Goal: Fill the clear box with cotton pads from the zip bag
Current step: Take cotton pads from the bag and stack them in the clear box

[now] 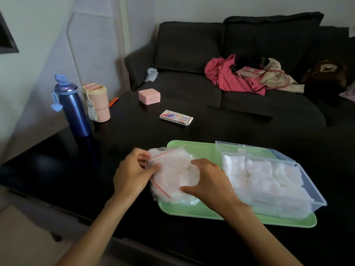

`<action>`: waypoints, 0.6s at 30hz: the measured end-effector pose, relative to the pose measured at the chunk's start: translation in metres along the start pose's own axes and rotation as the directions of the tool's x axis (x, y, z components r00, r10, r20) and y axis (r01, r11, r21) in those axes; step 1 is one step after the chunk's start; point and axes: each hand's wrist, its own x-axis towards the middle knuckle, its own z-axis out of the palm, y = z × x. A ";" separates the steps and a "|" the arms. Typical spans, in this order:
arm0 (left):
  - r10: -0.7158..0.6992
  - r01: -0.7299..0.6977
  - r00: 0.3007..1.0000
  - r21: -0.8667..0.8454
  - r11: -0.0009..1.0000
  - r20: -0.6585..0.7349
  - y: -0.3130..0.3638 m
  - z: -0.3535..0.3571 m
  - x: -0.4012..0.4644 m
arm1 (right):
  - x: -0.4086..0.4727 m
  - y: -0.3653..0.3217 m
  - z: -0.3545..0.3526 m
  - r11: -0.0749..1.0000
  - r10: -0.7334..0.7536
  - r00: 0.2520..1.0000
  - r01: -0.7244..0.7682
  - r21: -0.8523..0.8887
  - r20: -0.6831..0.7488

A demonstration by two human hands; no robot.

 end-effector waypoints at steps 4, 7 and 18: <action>0.400 -0.317 0.914 0.490 0.812 -0.072 -0.003 -0.011 -0.004 | 0.000 0.001 0.001 0.999 -0.041 0.998 0.043 -0.028 0.041; 0.383 -0.359 0.920 0.560 0.747 0.078 -0.002 -0.009 -0.007 | -0.003 0.004 -0.001 0.994 -0.111 0.991 0.111 0.007 0.075; 0.287 -0.336 0.900 0.103 0.936 0.329 -0.032 -0.032 -0.003 | 0.006 -0.011 -0.008 0.965 -0.155 0.981 0.175 0.196 -0.114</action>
